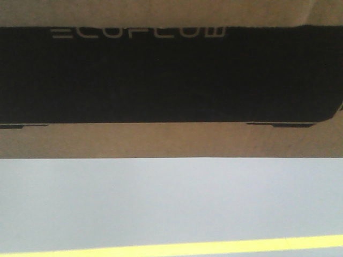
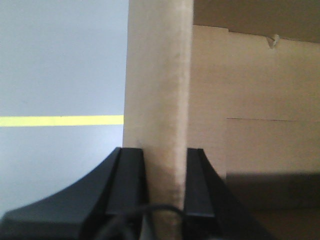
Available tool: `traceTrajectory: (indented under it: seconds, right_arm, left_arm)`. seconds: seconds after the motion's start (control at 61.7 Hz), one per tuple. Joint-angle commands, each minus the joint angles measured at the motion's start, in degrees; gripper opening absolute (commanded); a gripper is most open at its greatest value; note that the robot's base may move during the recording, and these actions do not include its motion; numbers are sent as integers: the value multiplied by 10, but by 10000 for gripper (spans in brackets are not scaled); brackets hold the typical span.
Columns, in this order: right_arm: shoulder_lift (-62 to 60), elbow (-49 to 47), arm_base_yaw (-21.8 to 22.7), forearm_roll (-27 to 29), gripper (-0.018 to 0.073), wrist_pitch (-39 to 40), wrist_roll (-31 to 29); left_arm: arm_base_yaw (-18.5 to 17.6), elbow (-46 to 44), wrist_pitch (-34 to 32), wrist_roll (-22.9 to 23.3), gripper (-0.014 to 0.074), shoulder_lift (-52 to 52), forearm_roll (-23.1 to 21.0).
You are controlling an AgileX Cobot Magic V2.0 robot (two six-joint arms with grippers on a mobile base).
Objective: Grab box from left shelf to table start
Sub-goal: 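Drive across the floor carrying the box in both grippers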
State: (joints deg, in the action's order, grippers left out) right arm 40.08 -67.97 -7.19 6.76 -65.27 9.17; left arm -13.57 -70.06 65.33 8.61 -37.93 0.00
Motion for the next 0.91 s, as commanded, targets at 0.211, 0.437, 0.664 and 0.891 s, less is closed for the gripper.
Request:
traceTrajectory:
  seconds: [0.211, 0.437, 0.664, 0.891]
  right_arm:
    - [1, -20, 5, -68, 26, 60, -3]
    - [1, -20, 5, -68, 26, 60, -3]
    - [1, -20, 5, -68, 26, 60, -3]
    - [1, -20, 5, -68, 26, 60, -3]
  left_arm:
    - [-1, -22, -104, 11, -54, 5, -5]
    - [-1, -22, -102, 11, -54, 5, -5]
    - [-1, -22, -104, 11, -55, 5, -10]
    - [-1, -22, -104, 11, -54, 5, -12]
